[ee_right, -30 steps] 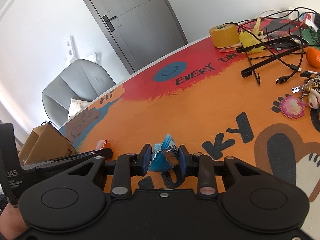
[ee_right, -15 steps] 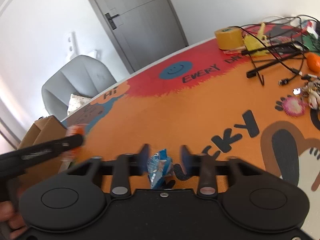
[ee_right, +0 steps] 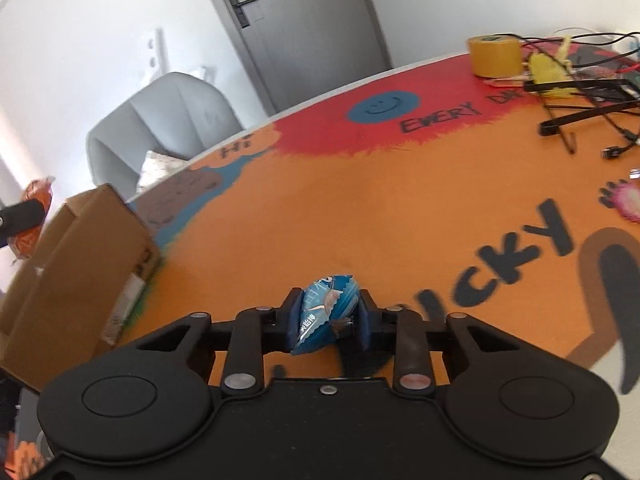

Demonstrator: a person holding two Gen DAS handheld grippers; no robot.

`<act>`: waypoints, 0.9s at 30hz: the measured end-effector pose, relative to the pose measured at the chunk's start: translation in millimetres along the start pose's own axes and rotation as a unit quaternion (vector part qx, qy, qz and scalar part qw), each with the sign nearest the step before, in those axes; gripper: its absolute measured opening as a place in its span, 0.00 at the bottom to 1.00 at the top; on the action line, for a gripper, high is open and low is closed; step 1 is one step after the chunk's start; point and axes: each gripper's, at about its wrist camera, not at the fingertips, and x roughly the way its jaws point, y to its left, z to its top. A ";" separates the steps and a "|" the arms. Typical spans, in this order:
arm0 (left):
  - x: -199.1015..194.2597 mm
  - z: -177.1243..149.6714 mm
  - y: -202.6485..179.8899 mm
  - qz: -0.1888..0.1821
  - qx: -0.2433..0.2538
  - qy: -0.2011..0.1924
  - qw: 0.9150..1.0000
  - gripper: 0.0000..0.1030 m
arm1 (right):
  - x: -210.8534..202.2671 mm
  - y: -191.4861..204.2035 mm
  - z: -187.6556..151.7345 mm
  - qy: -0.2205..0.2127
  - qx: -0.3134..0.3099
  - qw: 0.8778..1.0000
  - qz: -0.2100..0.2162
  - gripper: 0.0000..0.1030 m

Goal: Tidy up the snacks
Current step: 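Lift both held snacks and carry them over the cardboard box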

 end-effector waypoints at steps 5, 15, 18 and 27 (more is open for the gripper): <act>-10.9 0.4 30.7 0.028 -0.020 -0.006 0.999 0.17 | -5.7 22.6 3.3 -0.012 -0.014 1.000 0.019 0.28; -31.1 -0.1 78.5 0.066 -0.050 -0.015 0.997 0.17 | -20.1 71.8 19.7 -0.046 -0.050 0.996 0.053 0.28; -34.2 -2.8 91.1 0.073 -0.060 -0.014 0.995 0.17 | -21.9 86.8 24.6 -0.054 -0.060 0.995 0.064 0.28; -33.1 -12.2 125.7 0.096 -0.089 0.010 0.991 0.21 | -32.0 130.8 36.7 -0.079 -0.082 0.989 0.092 0.28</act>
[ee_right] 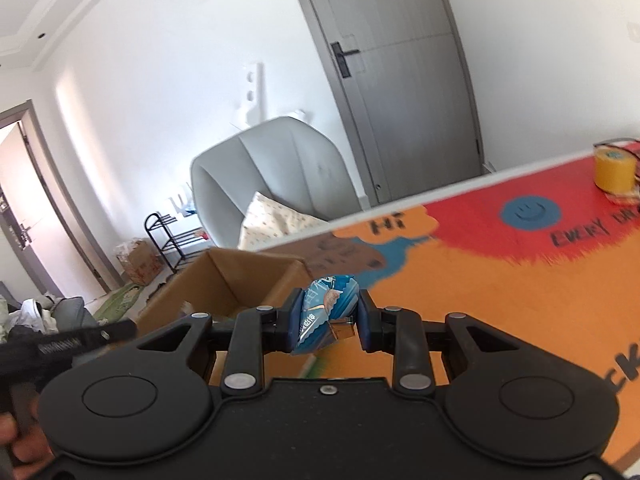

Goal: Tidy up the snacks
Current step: 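Lift both held snacks and carry them over the cardboard box, then open the left gripper and right gripper to drop both snacks into the box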

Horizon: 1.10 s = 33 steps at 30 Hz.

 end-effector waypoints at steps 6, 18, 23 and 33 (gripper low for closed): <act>-4.7 7.0 16.7 -0.007 -0.014 -0.006 1.000 0.24 | 9.0 28.0 13.3 -0.009 -0.020 1.000 0.017 0.28; -12.0 19.4 57.7 0.001 -0.031 -0.025 0.999 0.58 | 57.0 87.0 29.2 0.009 -0.045 0.998 0.053 0.28; -13.6 21.8 69.6 0.010 -0.037 -0.034 0.999 0.78 | 73.1 100.3 33.2 0.002 -0.032 0.997 0.072 0.54; -12.9 26.3 67.4 0.024 -0.042 -0.038 0.998 0.92 | 63.9 90.1 30.6 0.017 -0.026 0.998 0.059 0.57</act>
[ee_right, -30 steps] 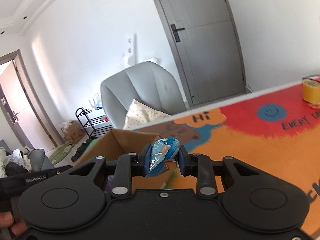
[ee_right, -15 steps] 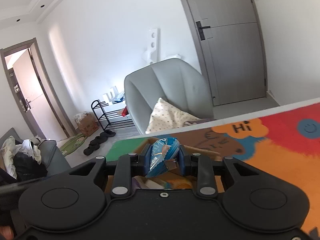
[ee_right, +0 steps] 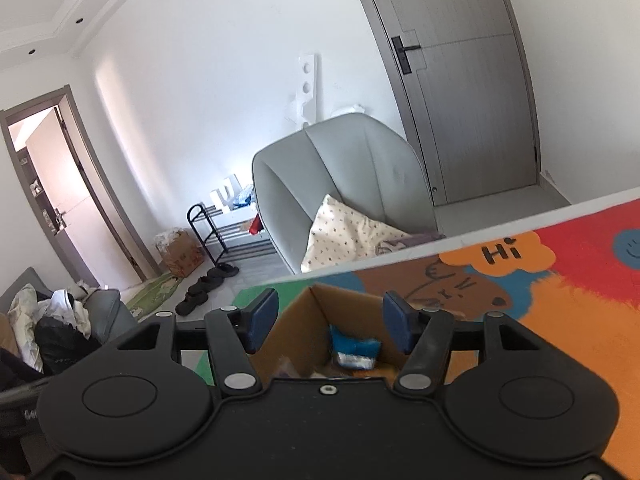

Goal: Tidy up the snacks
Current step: 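Open the left gripper and right gripper to drop both snacks into the box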

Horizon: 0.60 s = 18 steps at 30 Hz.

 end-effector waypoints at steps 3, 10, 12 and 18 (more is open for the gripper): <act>-2.4 -0.5 -6.0 -0.004 0.001 0.007 1.000 0.93 | -9.8 -5.6 -3.0 0.005 0.001 1.000 -0.008 0.57; -18.2 -5.6 -30.0 -0.027 0.015 0.013 0.999 0.95 | -41.6 -25.5 -13.0 0.006 0.018 1.000 -0.016 0.72; -20.1 -9.3 -37.5 -0.034 0.018 0.020 0.999 0.96 | -53.3 -32.0 -18.0 0.003 0.022 1.000 -0.020 0.75; -31.4 -19.0 -63.6 -0.044 0.027 0.036 0.998 0.97 | -85.8 -54.5 -24.6 -0.002 0.042 0.999 -0.034 0.98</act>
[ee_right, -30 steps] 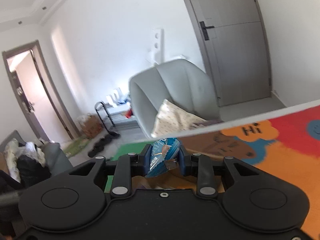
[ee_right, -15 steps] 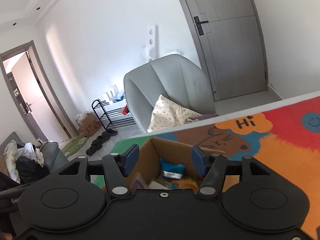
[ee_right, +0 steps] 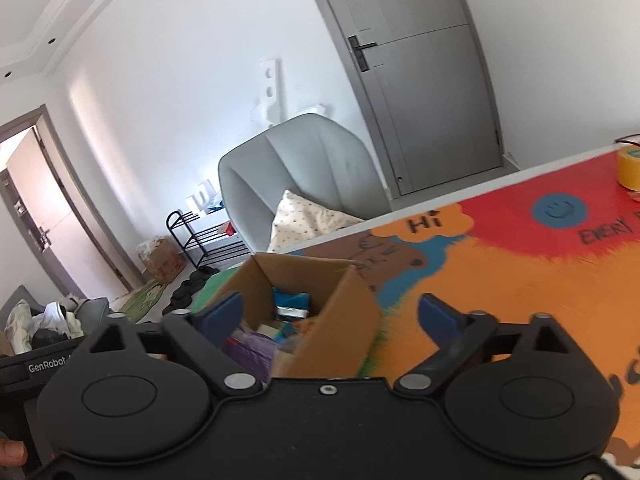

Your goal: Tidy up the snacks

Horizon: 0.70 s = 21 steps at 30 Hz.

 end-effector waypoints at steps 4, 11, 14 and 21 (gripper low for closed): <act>-11.7 -4.6 -15.6 -0.008 0.006 -0.007 1.000 1.00 | -21.6 -12.7 -3.0 -0.002 0.007 1.000 -0.003 1.00; -31.4 -15.5 -41.9 -0.017 0.024 -0.010 1.000 1.00 | -58.3 -26.0 -10.2 -0.012 0.005 1.000 -0.013 1.00; -39.7 -20.6 -48.6 -0.023 0.023 -0.014 0.999 1.00 | -72.5 -28.2 -14.3 -0.014 0.002 1.000 -0.014 1.00; -60.8 -35.3 -65.2 -0.032 0.040 -0.017 0.999 1.00 | -103.4 -30.0 -27.5 -0.024 -0.009 0.999 -0.021 1.00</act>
